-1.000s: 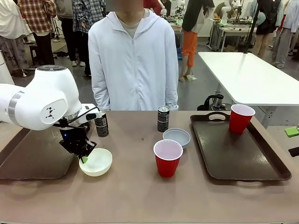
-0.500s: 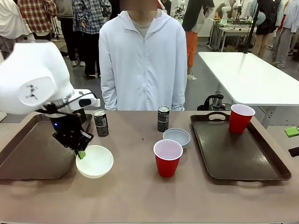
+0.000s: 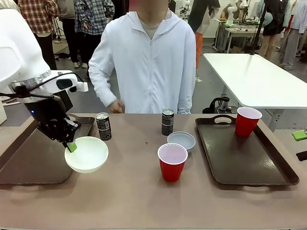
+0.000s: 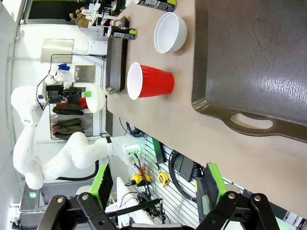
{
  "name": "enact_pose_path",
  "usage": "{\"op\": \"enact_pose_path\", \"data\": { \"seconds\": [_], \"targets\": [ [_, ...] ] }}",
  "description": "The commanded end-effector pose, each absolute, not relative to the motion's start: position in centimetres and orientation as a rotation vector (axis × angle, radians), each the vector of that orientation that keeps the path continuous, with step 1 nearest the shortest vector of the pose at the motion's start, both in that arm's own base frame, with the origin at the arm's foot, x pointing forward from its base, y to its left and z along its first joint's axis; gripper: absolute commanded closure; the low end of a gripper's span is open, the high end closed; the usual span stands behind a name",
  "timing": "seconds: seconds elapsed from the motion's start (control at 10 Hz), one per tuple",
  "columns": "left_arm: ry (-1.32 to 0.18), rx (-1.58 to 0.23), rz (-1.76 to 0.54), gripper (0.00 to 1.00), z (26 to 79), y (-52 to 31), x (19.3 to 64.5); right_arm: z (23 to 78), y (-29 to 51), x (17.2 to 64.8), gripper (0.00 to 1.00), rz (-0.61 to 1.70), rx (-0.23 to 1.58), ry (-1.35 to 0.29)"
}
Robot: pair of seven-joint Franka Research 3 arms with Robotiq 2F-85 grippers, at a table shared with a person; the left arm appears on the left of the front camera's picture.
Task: Prepare tableware on both trays.
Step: Pick up a Picnic Bowl from the table and place it on a Handle tray.
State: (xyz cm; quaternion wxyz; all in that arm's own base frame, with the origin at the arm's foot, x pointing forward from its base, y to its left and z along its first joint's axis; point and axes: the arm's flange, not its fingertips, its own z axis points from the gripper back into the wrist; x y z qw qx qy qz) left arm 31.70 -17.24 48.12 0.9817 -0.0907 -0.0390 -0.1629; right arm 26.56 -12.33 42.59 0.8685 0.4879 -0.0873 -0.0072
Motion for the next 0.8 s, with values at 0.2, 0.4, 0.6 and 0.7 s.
{"op": "enact_pose_path", "data": {
  "seconds": [0.2,0.4,0.6,0.7],
  "targets": [
    [-0.095,-0.265,-0.246,0.9,48.6,-9.7,36.9,42.6,-12.3,26.7,0.0,-0.015,1.036,-0.19],
    [-0.125,-0.259,-0.167,0.9,48.9,-4.7,38.9,42.6,-12.3,26.7,0.0,-0.015,1.036,-0.19],
    [-0.142,-0.242,-0.1,0.9,48.7,-0.7,40.0,42.6,-12.3,26.7,0.0,-0.015,1.036,-0.19],
    [-0.144,-0.218,-0.07,0.9,48.5,0.9,40.5,42.6,-12.3,26.7,0.0,-0.015,1.036,-0.19]
  ]
}}
